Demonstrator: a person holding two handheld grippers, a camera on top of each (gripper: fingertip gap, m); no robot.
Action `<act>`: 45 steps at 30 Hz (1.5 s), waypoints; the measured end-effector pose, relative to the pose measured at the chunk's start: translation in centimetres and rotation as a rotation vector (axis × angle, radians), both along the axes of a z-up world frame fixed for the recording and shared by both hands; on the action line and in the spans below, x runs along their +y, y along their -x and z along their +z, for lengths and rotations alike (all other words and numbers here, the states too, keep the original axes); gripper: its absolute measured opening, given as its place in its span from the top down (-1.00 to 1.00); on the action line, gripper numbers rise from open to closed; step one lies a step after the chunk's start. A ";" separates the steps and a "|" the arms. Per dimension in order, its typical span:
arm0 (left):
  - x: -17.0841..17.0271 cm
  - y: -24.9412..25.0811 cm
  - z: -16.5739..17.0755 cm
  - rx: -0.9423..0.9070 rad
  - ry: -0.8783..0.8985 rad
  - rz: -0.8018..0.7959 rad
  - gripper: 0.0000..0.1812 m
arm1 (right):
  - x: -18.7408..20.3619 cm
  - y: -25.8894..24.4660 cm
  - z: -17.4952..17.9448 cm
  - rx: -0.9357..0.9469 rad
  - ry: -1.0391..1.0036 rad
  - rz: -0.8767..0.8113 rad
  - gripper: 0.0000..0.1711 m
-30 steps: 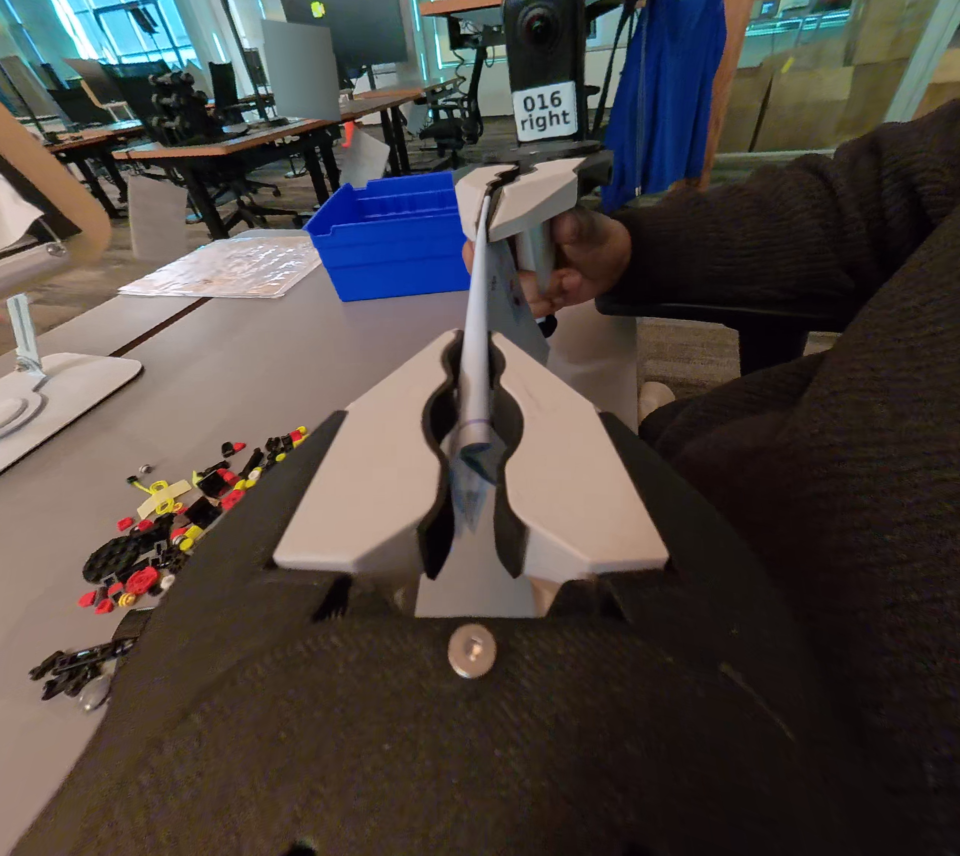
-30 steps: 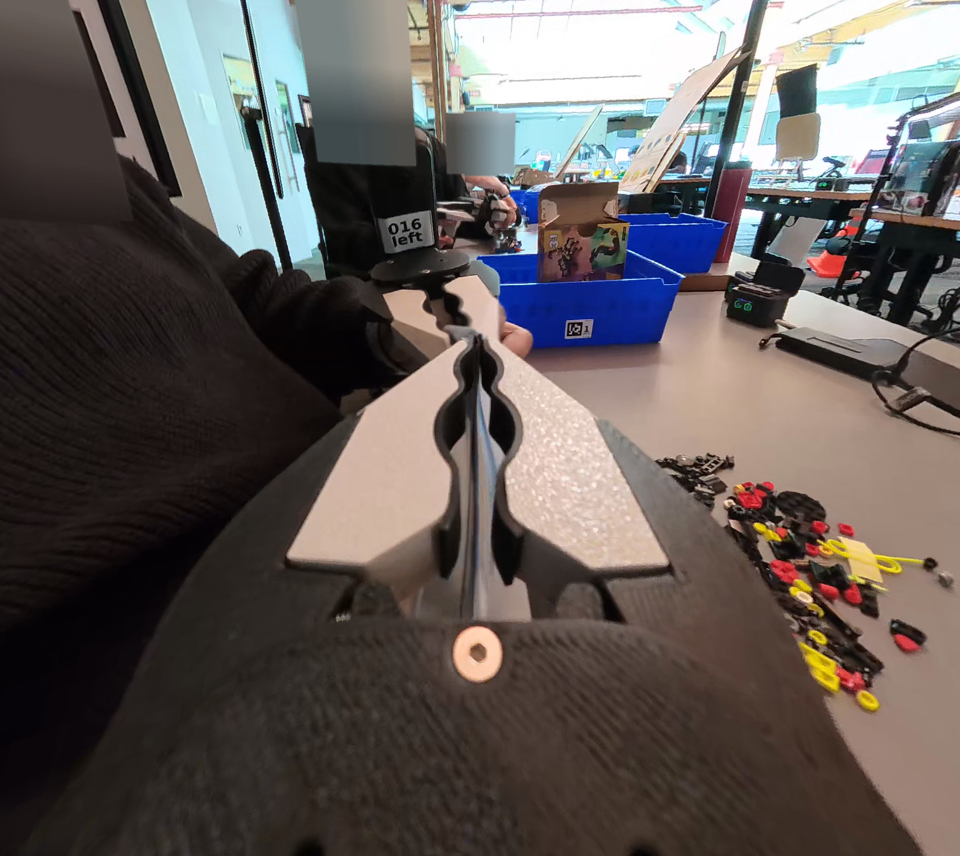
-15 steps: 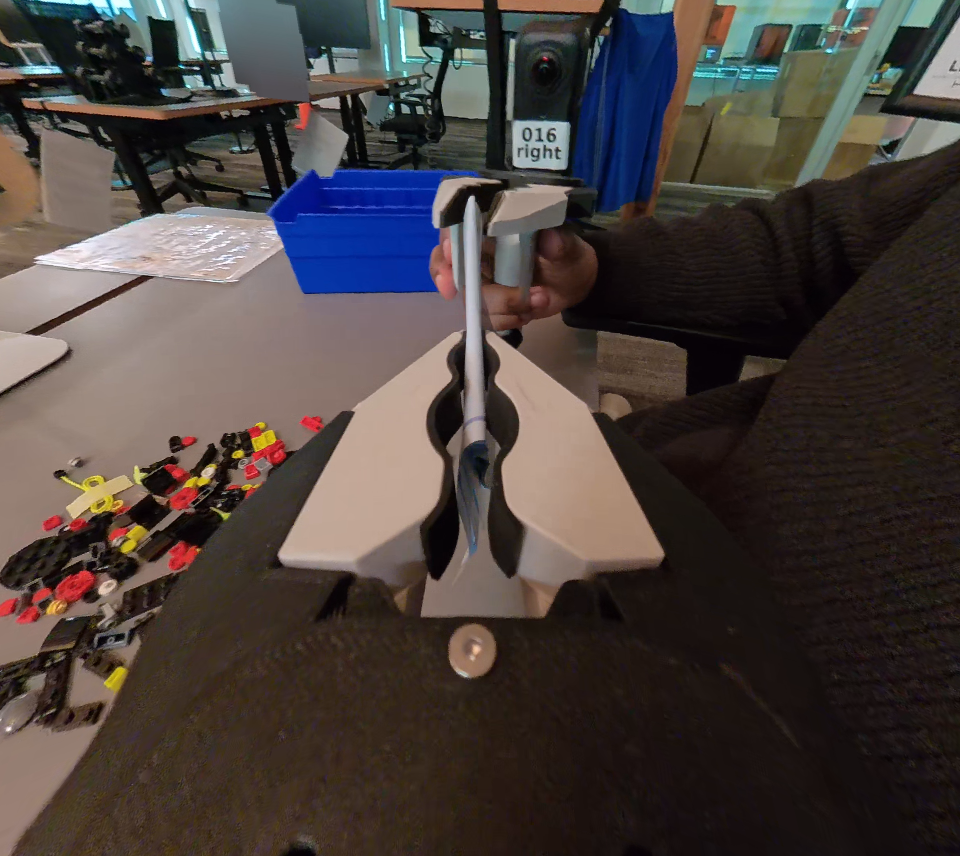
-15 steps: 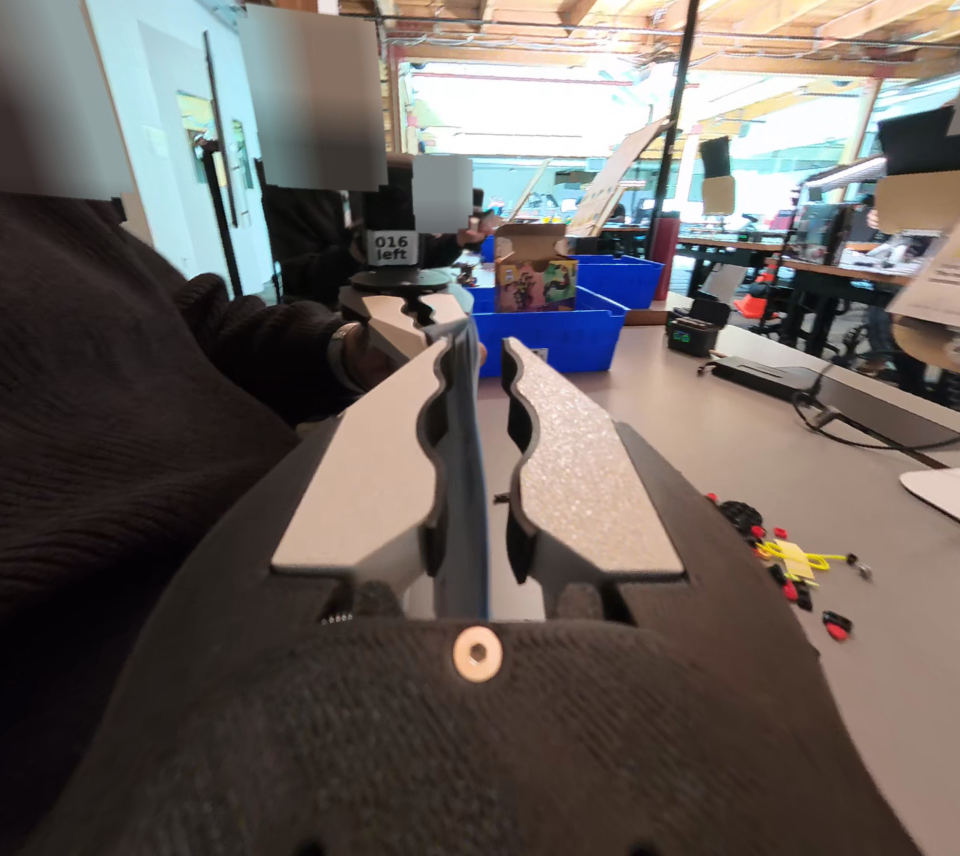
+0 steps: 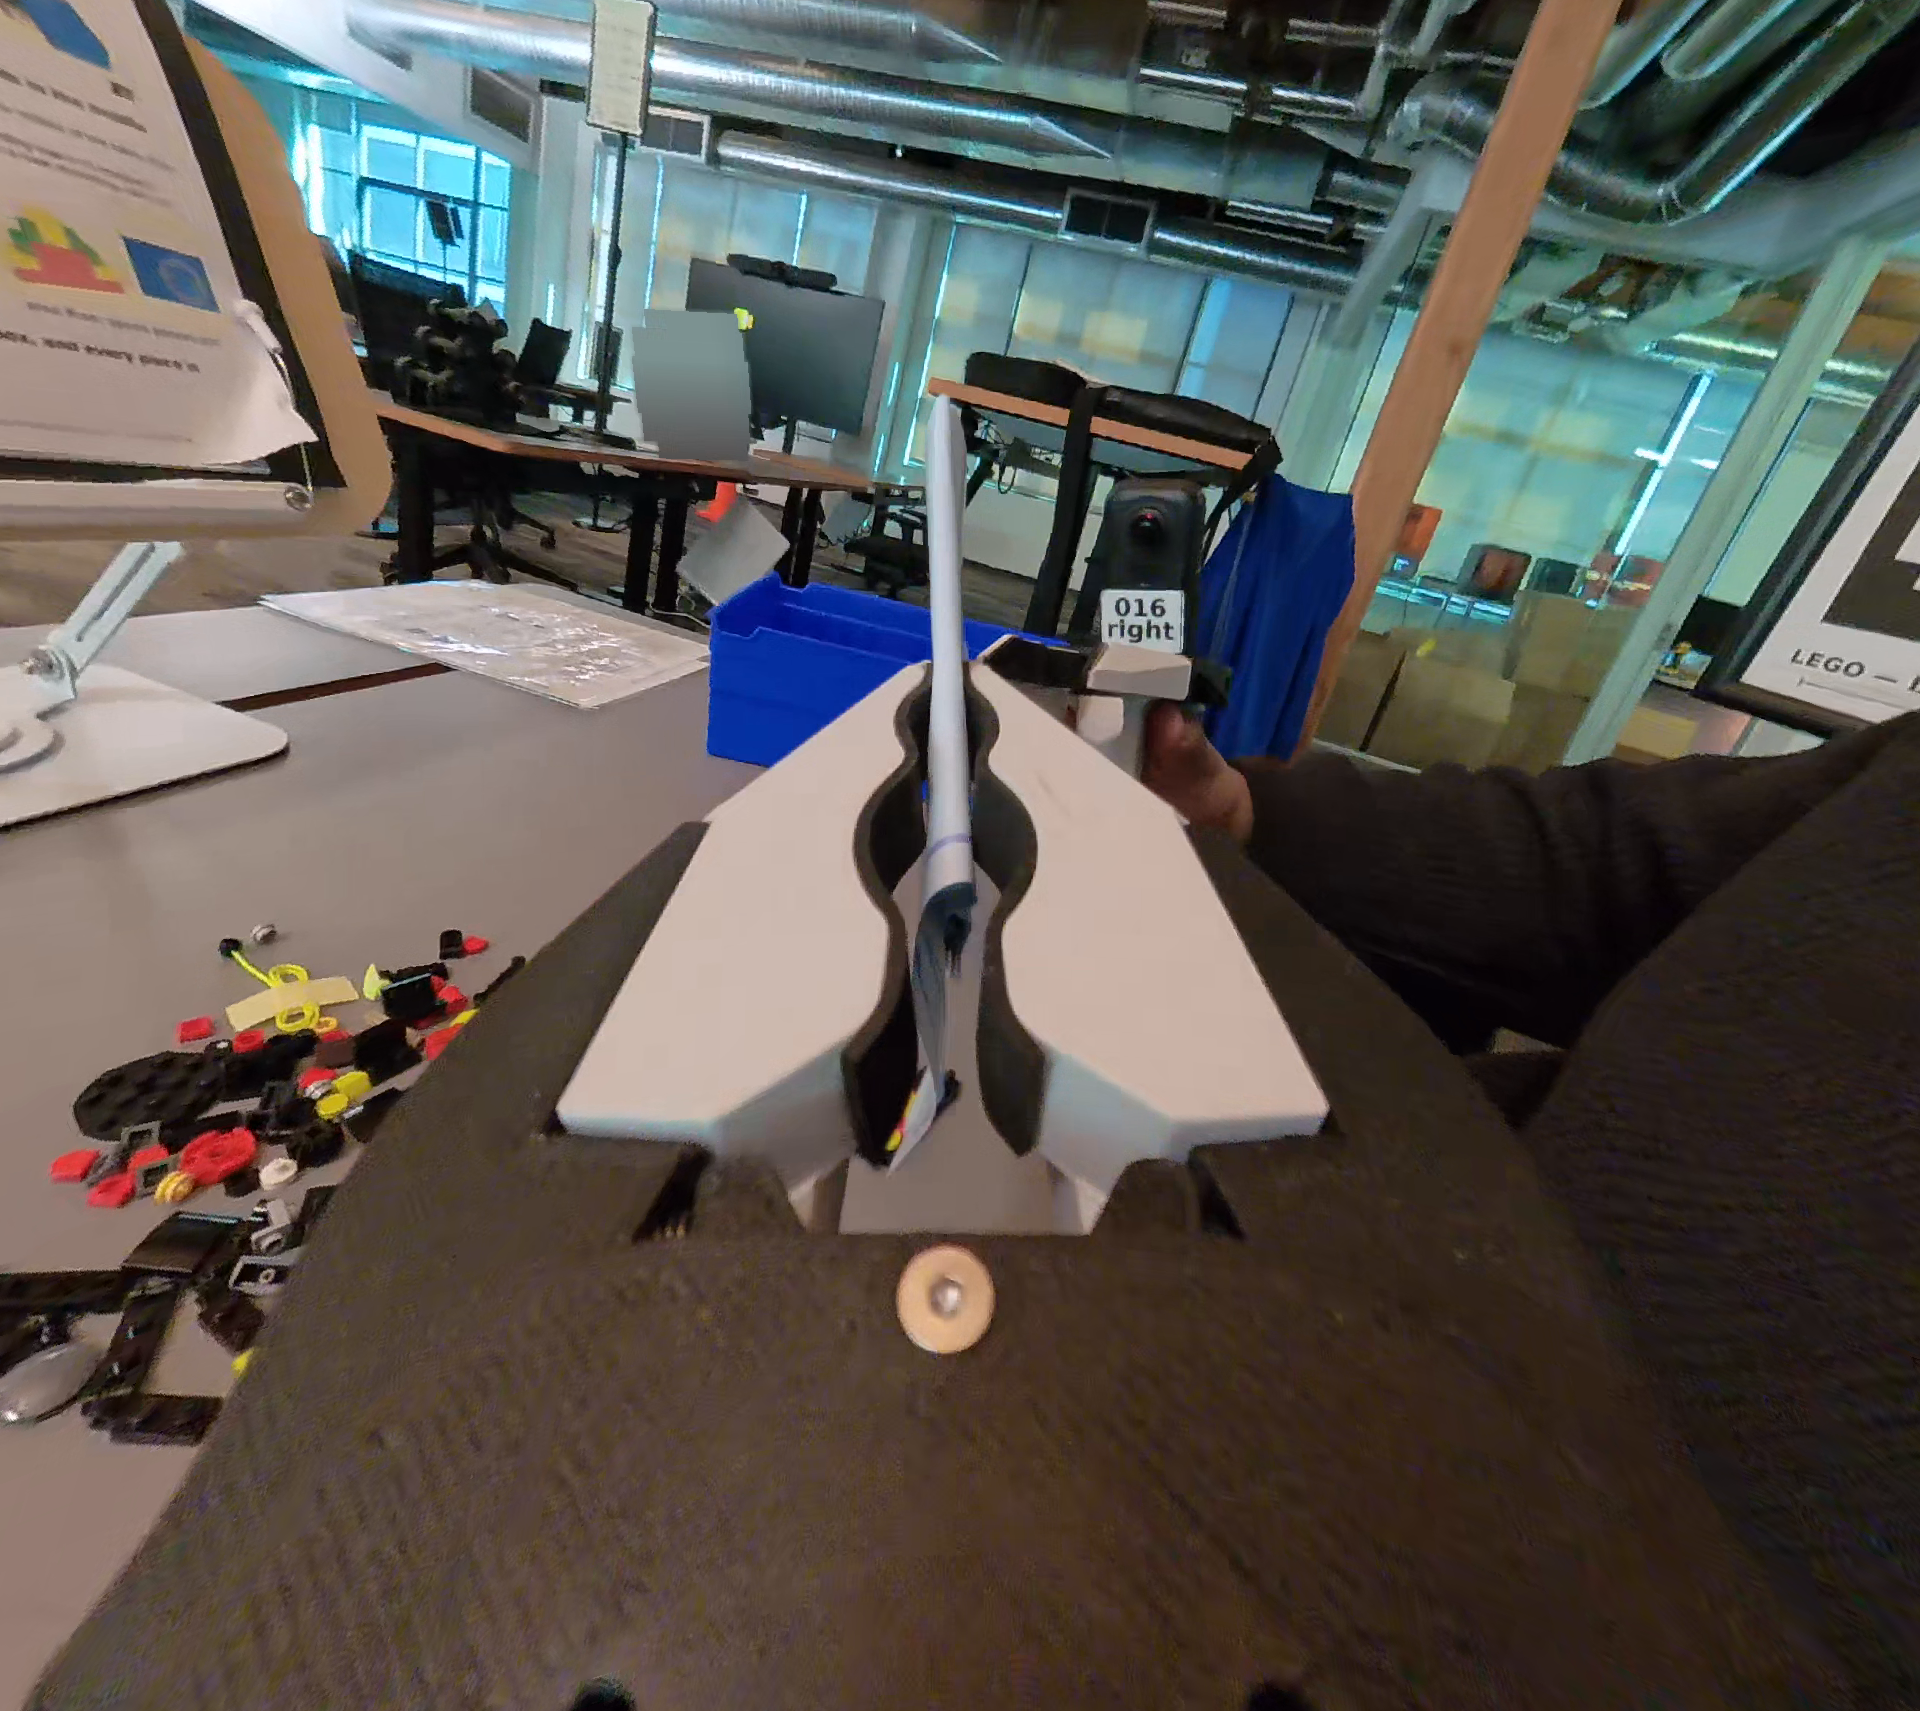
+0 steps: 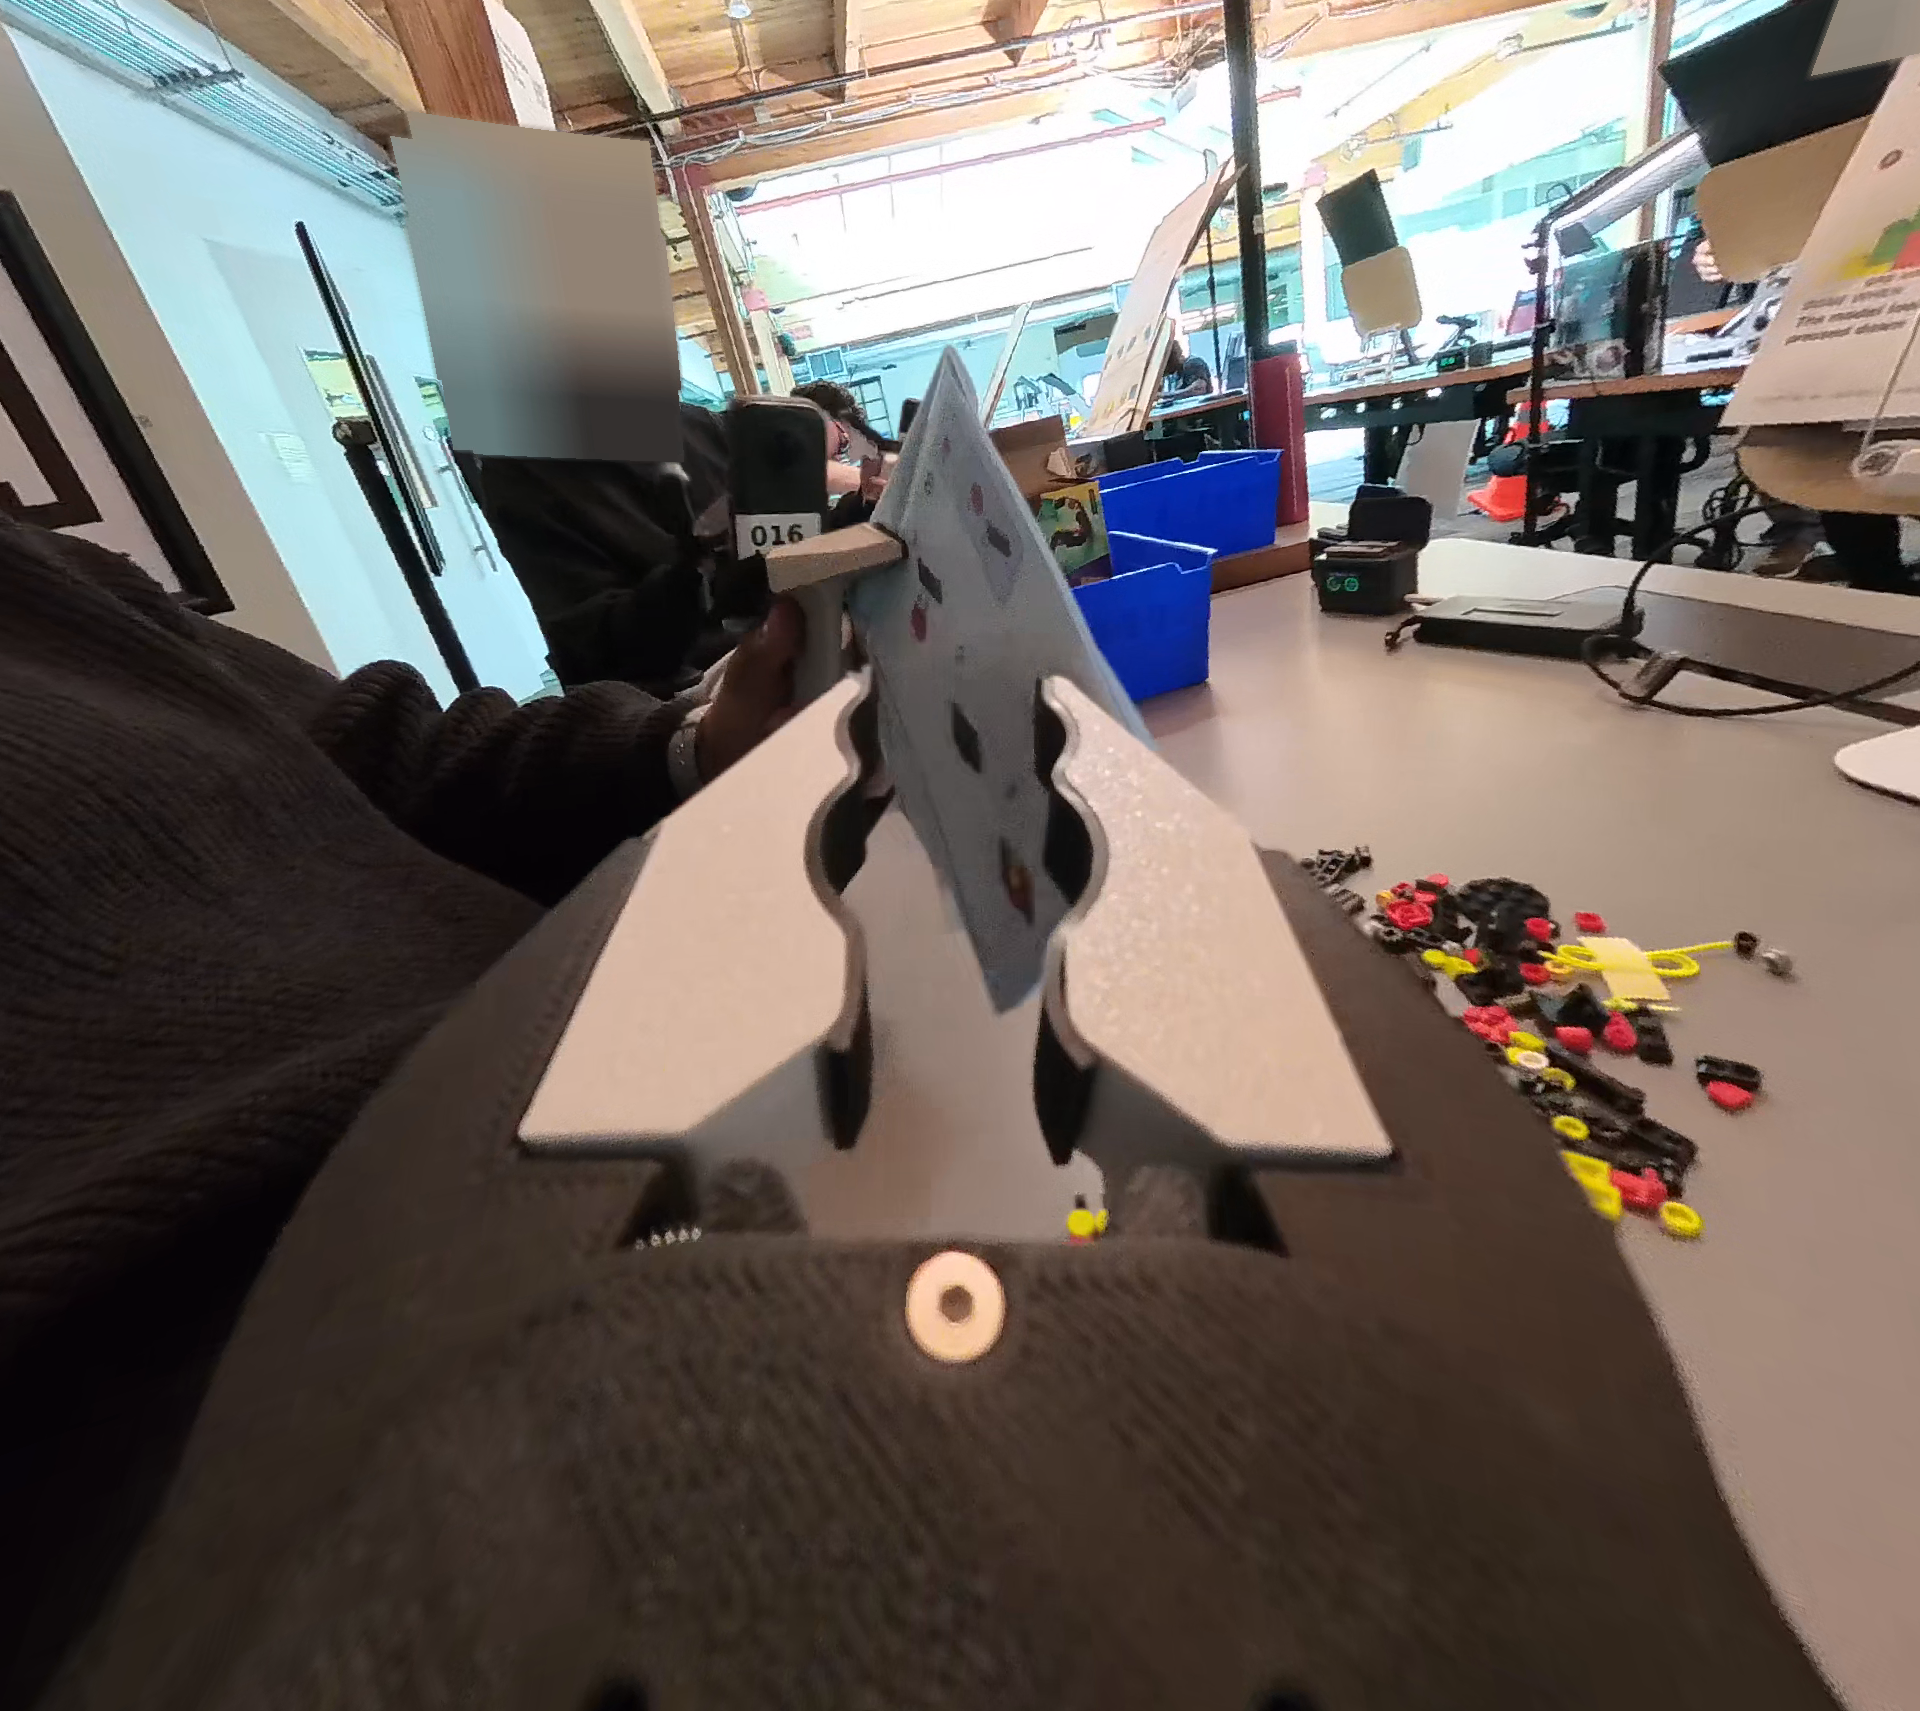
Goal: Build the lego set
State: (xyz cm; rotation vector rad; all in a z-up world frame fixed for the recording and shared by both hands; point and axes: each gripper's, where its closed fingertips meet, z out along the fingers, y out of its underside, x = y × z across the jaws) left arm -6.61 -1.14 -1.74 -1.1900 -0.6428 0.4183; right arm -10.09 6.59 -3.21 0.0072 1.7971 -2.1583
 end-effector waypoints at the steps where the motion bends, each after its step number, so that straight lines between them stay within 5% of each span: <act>1: 0.2 0.0 -0.2 0.004 0.015 -0.002 1.00 | -0.1 -0.1 -0.1 -0.001 -0.008 0.005 0.65; 9: 0.8 -0.1 -0.7 0.025 0.048 -0.010 1.00 | -1.0 -1.3 -1.7 -0.013 -0.077 0.082 0.64; 15: -0.2 -0.2 0.4 0.082 0.041 0.055 1.00 | -0.7 -2.8 -1.6 -0.012 -0.079 0.179 0.98; 23: 0.0 0.4 -0.7 0.070 0.096 0.070 1.00 | -0.5 -3.9 -1.4 0.037 -0.052 0.220 1.00; 30: -0.6 0.3 0.1 0.035 -0.026 0.036 1.00 | -1.0 -0.2 -1.6 -0.023 -0.083 0.017 0.56; 36: -0.6 0.3 0.1 0.015 -0.084 0.002 1.00 | -0.5 2.9 -1.3 -0.086 -0.061 -0.130 0.41; 45: -1.3 0.6 0.0 -0.016 -0.140 -0.003 1.00 | -0.3 3.9 -1.6 -0.355 -0.027 -0.017 0.51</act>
